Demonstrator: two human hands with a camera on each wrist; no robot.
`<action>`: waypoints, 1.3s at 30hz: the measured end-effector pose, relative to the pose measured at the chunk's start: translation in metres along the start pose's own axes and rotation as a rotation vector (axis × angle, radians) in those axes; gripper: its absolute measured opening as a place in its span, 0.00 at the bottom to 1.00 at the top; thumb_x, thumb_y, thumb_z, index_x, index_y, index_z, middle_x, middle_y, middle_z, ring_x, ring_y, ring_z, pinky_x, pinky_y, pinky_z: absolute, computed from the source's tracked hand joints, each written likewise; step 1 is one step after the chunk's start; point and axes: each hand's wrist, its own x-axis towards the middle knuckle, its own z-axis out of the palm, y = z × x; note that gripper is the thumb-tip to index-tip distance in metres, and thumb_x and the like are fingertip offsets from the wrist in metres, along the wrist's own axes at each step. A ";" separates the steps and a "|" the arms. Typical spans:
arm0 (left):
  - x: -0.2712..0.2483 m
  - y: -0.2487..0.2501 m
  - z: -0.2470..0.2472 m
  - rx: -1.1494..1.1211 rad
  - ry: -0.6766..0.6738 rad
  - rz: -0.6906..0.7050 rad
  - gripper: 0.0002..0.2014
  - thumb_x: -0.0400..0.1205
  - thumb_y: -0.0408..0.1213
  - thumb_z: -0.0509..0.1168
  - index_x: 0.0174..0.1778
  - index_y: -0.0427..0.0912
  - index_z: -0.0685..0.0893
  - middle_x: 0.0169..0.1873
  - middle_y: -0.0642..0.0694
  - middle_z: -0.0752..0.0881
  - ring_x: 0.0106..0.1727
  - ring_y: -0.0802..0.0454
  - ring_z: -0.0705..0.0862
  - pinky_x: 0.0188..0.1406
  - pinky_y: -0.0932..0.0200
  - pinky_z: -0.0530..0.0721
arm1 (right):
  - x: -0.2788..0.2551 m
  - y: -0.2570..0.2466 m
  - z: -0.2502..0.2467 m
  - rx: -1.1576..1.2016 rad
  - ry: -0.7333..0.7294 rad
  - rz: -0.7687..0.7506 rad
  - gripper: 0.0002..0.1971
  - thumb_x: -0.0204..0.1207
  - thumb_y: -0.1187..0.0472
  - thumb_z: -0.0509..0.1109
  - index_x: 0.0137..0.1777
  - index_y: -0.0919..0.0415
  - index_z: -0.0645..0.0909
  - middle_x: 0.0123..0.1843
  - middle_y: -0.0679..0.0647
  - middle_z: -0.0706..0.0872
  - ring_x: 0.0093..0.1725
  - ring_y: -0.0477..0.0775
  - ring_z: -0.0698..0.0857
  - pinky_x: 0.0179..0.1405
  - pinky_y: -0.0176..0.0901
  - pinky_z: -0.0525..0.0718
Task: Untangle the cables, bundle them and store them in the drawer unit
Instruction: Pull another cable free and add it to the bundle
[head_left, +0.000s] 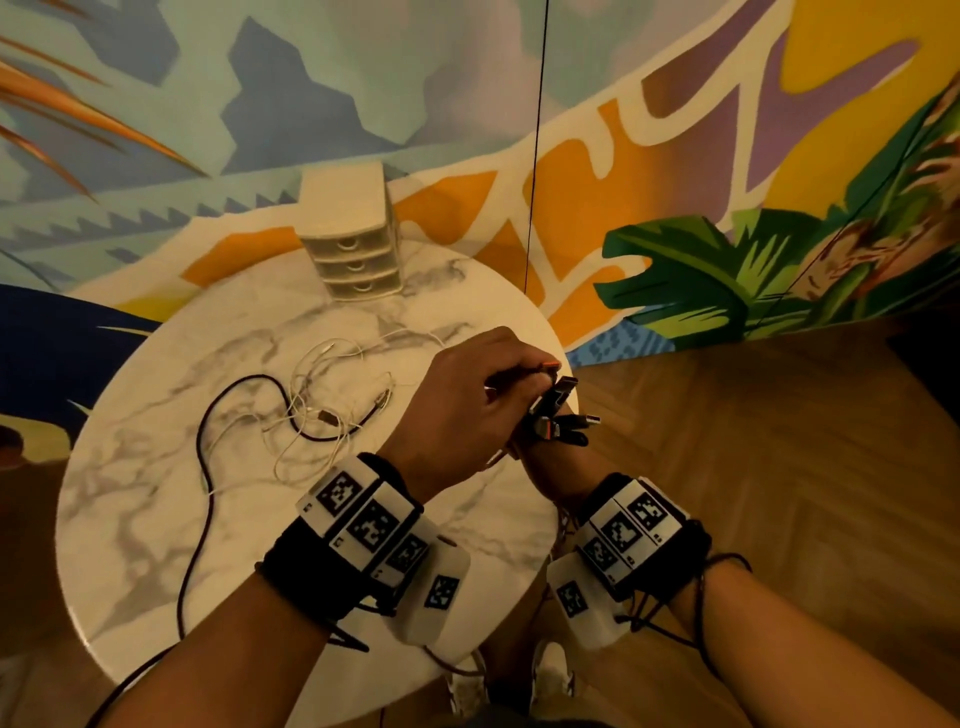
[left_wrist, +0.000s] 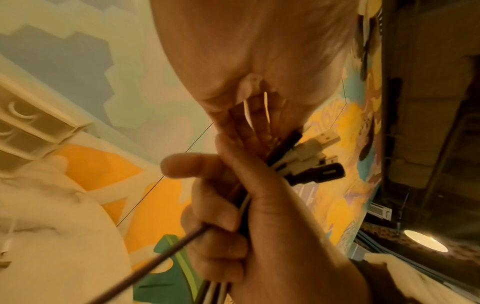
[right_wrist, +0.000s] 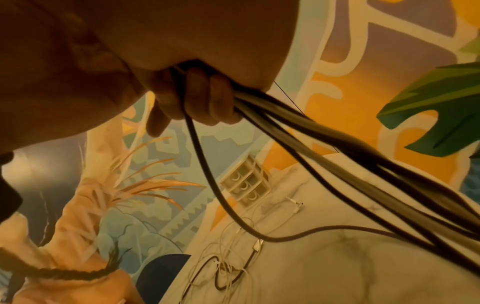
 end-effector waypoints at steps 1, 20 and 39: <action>0.001 -0.001 0.000 -0.015 -0.015 0.005 0.09 0.79 0.33 0.64 0.51 0.41 0.88 0.42 0.51 0.86 0.48 0.57 0.84 0.49 0.60 0.83 | 0.001 0.002 0.000 0.017 0.003 -0.003 0.13 0.77 0.61 0.64 0.30 0.53 0.71 0.28 0.49 0.72 0.25 0.39 0.74 0.30 0.33 0.73; -0.055 -0.117 0.080 0.165 -0.732 -0.489 0.10 0.82 0.48 0.64 0.54 0.48 0.83 0.50 0.50 0.85 0.48 0.54 0.83 0.46 0.63 0.77 | -0.003 -0.011 -0.050 0.167 0.160 0.002 0.30 0.85 0.49 0.53 0.23 0.60 0.81 0.31 0.73 0.81 0.31 0.60 0.76 0.35 0.46 0.76; -0.005 -0.018 0.053 0.577 -0.235 -0.208 0.10 0.86 0.40 0.53 0.61 0.48 0.72 0.36 0.47 0.81 0.36 0.43 0.80 0.31 0.50 0.76 | -0.023 -0.013 -0.042 -0.111 0.052 0.240 0.29 0.84 0.42 0.52 0.27 0.62 0.74 0.18 0.52 0.75 0.15 0.40 0.71 0.30 0.40 0.68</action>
